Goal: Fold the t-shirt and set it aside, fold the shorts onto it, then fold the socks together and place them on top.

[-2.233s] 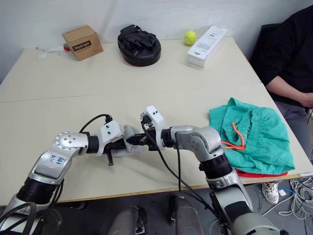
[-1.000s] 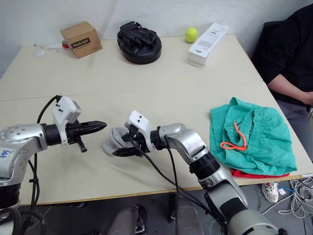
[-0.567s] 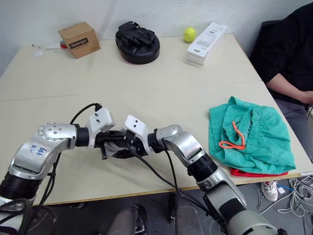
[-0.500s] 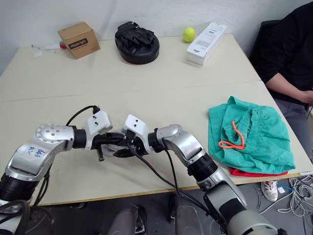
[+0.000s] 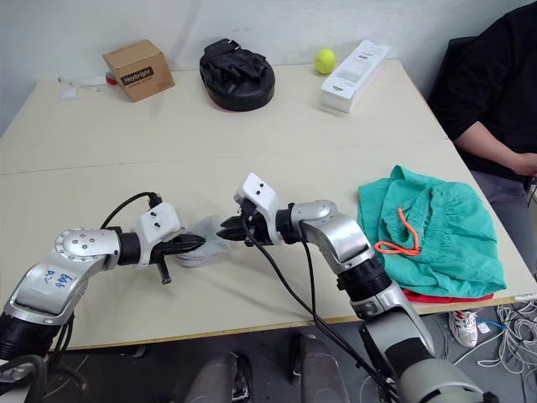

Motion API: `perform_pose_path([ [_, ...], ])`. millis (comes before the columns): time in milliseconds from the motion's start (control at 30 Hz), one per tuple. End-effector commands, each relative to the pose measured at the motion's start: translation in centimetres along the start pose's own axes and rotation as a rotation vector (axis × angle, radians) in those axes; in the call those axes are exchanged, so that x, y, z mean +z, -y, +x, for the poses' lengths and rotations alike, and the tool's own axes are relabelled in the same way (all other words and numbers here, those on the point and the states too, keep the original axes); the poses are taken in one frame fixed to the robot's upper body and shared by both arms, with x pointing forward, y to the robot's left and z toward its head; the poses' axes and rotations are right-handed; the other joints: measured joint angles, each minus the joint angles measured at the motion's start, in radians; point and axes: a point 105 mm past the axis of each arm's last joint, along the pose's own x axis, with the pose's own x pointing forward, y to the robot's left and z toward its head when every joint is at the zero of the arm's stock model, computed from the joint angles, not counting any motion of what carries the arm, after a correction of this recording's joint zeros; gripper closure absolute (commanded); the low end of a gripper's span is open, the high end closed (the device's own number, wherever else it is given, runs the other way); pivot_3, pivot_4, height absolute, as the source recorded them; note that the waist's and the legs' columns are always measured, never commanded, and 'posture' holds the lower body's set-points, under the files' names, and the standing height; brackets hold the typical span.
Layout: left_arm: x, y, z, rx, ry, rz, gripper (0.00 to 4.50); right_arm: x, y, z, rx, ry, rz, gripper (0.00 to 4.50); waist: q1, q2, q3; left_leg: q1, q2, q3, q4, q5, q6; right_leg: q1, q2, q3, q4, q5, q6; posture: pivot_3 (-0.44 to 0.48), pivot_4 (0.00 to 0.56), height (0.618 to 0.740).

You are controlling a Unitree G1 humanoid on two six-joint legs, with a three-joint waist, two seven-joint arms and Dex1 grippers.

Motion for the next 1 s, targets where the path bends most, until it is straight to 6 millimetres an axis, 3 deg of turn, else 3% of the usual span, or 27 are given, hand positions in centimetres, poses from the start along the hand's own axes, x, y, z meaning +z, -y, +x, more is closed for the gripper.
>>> perform_pose_path([
  [33,-1.2,0.3,0.1,0.007,-0.032,-0.04,4.5,1.5,-0.7,1.5,0.013,0.035,-0.088,4.49,0.001,0.0,0.0,0.0,0.0,0.0,0.0,0.0,-0.001,0.0,0.0,0.0,0.0,0.0,0.0,0.0,0.15,0.74],
  [167,-1.3,0.3,0.1,0.014,-0.031,-0.055,4.5,1.3,-1.3,2.8,0.019,0.009,-0.198,4.49,0.002,0.0,0.0,-0.001,-0.001,0.0,0.0,0.001,-0.001,0.0,-0.001,0.0,0.0,0.0,0.0,0.0,0.15,0.74],
  [267,-1.5,0.6,0.0,0.012,-0.03,-0.064,4.5,-0.9,-0.3,3.8,-0.046,-0.107,-0.384,4.49,-0.002,0.0,0.0,0.0,-0.001,0.0,0.0,0.001,-0.001,0.0,-0.001,0.0,0.0,0.0,0.0,0.0,0.15,0.74],
  [367,-1.6,0.8,-0.2,0.014,-0.028,-0.074,4.5,-3.2,1.1,3.6,-0.085,-0.203,-0.496,4.49,-0.002,0.0,0.0,0.0,-0.001,0.0,0.0,0.001,-0.001,0.0,0.0,0.0,0.0,0.0,0.0,0.0,0.15,0.74],
  [533,-2.0,0.8,-0.3,0.023,-0.033,-0.088,4.5,-4.5,2.6,1.4,-0.107,-0.232,-0.465,4.49,0.0,-0.001,0.0,0.001,-0.001,0.0,0.0,0.001,-0.001,0.002,0.0,0.0,0.0,0.0,0.0,0.0,0.15,0.74],
  [767,-2.1,0.6,-0.2,0.036,-0.031,-0.097,4.5,-4.1,4.7,-2.7,-0.185,-0.22,-0.388,4.49,0.006,-0.001,-0.001,0.004,-0.001,0.0,0.0,0.001,0.0,0.005,-0.001,0.0,-0.001,0.0,0.0,0.0,0.15,0.74],
  [933,-2.2,0.7,-0.2,0.034,-0.029,-0.097,4.5,-2.1,4.2,-4.2,-0.18,-0.094,-0.104,4.49,0.003,-0.001,-0.001,0.004,0.0,0.0,0.0,0.001,-0.001,0.004,-0.001,0.0,0.0,0.0,0.0,0.0,0.15,0.74],
  [1000,-2.2,0.7,-0.1,0.033,-0.029,-0.098,4.5,-1.7,4.1,-4.6,-0.168,-0.058,0.075,4.12,0.004,-0.001,-0.001,0.004,0.0,0.0,-0.001,0.001,-0.001,0.004,-0.001,0.0,0.0,0.0,0.0,0.0,0.15,0.74],
])
